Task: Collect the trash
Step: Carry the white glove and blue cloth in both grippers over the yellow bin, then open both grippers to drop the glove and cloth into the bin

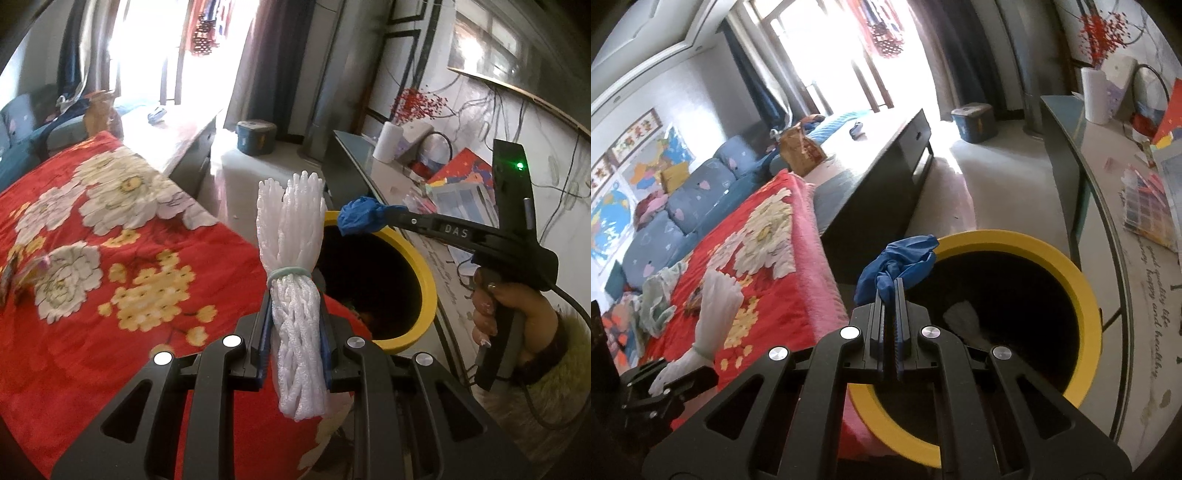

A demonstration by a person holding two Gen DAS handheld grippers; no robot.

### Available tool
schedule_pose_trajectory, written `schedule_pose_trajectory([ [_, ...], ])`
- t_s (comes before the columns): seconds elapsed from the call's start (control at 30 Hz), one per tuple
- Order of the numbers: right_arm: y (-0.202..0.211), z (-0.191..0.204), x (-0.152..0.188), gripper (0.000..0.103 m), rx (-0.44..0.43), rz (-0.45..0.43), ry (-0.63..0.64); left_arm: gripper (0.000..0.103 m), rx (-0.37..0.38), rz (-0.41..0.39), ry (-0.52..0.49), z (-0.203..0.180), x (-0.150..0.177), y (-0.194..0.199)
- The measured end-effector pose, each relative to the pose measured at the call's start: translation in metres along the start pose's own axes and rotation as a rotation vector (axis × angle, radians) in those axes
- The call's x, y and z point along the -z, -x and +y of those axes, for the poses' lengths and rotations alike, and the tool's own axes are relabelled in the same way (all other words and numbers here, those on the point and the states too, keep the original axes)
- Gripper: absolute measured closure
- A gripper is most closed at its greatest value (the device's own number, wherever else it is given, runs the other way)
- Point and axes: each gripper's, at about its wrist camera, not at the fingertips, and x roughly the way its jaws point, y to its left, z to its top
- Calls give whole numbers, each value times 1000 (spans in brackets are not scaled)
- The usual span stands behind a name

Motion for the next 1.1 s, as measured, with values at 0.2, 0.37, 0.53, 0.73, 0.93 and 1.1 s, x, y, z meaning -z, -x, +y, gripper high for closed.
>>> schedule_pose_trajectory([
  [0.2,2,-19,0,101,29,-1,-46,83,25,16,-33,-16,-4,-16],
  [0.37,4,-34,2,101,53,-2,-88,83,42,34,-53,-26,-6,-32],
  [0.53,3,-50,3,101,73,9,-122,83,51,52,-57,-32,-8,-47],
  [0.73,3,-64,4,101,79,21,-157,83,57,67,-72,-43,-13,-64],
  [0.93,2,-75,7,101,77,30,-190,83,55,93,-96,-56,-17,-83],
  [1.1,5,-78,6,97,88,27,-194,81,50,105,-100,-60,-21,-96],
])
